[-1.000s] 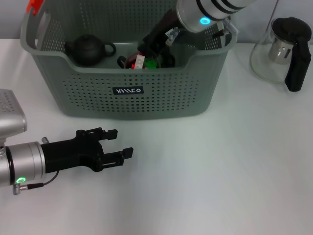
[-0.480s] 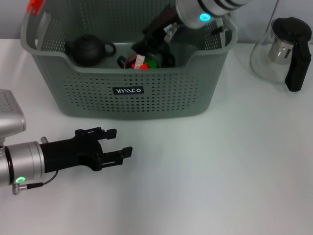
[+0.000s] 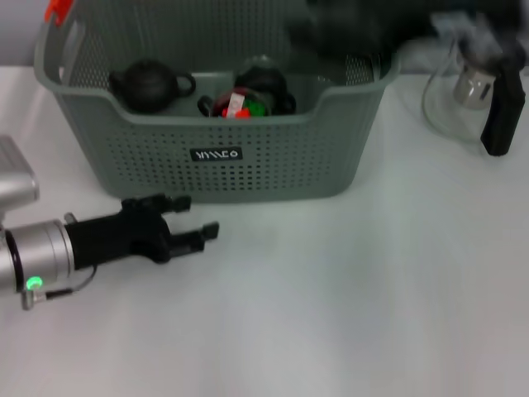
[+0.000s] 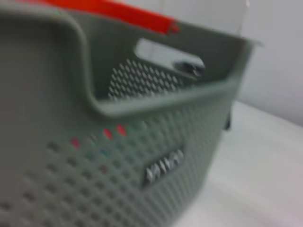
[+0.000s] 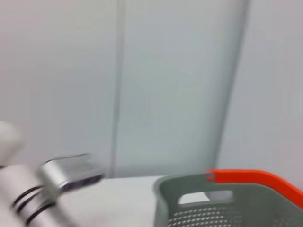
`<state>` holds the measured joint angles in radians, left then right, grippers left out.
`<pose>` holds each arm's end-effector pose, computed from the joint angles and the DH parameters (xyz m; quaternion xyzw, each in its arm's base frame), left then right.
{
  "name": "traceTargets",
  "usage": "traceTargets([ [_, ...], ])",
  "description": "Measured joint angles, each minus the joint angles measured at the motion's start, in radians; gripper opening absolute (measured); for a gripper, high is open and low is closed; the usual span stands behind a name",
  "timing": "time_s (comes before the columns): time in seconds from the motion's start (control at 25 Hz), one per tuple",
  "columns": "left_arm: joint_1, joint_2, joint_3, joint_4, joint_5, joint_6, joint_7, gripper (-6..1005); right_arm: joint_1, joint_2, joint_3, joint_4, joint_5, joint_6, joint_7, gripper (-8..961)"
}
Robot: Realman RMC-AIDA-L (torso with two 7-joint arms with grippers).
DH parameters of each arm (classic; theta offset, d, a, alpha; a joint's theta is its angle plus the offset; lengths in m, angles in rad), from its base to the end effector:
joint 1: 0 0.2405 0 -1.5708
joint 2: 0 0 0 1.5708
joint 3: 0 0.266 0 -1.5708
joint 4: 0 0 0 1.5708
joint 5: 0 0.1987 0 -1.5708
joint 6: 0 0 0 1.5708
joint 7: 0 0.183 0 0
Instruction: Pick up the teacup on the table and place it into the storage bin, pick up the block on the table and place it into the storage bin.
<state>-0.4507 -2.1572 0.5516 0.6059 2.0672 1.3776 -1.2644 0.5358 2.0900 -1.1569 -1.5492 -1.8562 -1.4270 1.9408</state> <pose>-0.2926 0.3276 -0.0644 -0.9095 -0.2757 -0.2211 0.2190 0.0705 0.3614 0.0208 -0.9607 0.0188 0.2098 0.1807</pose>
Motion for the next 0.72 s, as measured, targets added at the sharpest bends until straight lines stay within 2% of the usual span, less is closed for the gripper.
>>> traceTargets([
  [0.12,-0.005,0.007,-0.002,0.0,-0.034,0.013,-0.008,726,-0.094,0.003,0.069,0.122,0.101,-0.097,-0.217,474],
  [0.2,-0.008,0.017,-0.003,0.004,-0.035,0.048,0.002,726,-0.133,0.006,0.125,0.319,0.159,-0.164,-0.417,482],
  [0.32,-0.006,0.036,-0.003,0.007,-0.032,0.137,0.068,725,-0.141,0.005,0.174,0.606,0.186,-0.182,-0.677,493],
  [0.36,-0.003,0.043,-0.002,0.007,-0.032,0.172,0.1,725,-0.136,0.004,0.188,0.722,0.187,-0.17,-0.794,527],
  [0.48,0.004,0.06,-0.003,0.007,-0.017,0.24,0.156,724,-0.122,0.007,0.194,0.94,0.183,-0.142,-1.047,630],
  [0.6,0.006,0.066,-0.002,0.005,0.011,0.257,0.164,724,-0.098,0.01,0.185,1.09,0.182,-0.118,-1.217,718],
  [0.72,0.01,0.065,0.0,-0.003,0.027,0.257,0.175,723,-0.073,0.009,0.153,1.158,0.18,-0.078,-1.242,780],
])
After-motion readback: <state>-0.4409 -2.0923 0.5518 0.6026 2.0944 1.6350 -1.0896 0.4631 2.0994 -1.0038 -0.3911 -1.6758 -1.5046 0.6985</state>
